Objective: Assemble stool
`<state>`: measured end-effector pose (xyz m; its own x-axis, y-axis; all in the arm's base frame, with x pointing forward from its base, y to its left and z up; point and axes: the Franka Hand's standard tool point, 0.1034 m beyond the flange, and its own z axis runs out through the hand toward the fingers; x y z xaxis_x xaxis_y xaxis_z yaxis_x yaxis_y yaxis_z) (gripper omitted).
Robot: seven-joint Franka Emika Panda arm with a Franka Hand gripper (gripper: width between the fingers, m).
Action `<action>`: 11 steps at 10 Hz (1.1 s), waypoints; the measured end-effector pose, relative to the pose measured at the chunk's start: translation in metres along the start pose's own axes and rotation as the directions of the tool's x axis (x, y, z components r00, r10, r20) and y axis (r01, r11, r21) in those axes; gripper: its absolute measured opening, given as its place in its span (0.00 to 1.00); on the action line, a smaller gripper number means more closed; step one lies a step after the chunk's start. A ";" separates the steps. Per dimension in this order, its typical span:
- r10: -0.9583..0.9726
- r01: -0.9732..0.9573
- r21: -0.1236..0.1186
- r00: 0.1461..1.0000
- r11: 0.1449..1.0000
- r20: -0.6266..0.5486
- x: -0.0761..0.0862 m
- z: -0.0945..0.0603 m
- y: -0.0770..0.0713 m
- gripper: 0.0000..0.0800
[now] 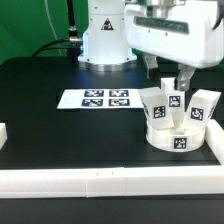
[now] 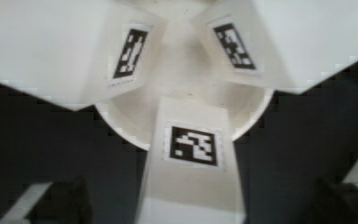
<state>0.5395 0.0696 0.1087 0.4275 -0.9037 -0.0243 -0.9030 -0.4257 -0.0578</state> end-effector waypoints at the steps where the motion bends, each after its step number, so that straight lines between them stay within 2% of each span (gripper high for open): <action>1: 0.000 0.000 -0.002 1.000 1.000 -0.001 0.000 0.002 0.001 0.81; 3: -0.240 0.240 -0.008 0.971 0.971 -0.005 0.001 0.005 0.002 0.81; 6: -0.636 0.636 -0.011 0.772 0.772 -0.005 0.005 0.009 0.002 0.81; 9: -0.739 0.739 -0.012 0.674 0.674 -0.003 0.005 0.008 0.002 0.81; 11: -0.824 0.824 -0.017 0.567 0.567 -0.002 0.005 0.009 0.002 0.81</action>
Offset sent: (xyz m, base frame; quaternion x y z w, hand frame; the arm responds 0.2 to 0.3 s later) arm 0.0077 0.0010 -0.0067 0.0063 0.0141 -0.3551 0.9347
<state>0.5405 0.0645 0.0999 0.9862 -0.1619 0.0356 -0.1607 -0.9864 -0.0359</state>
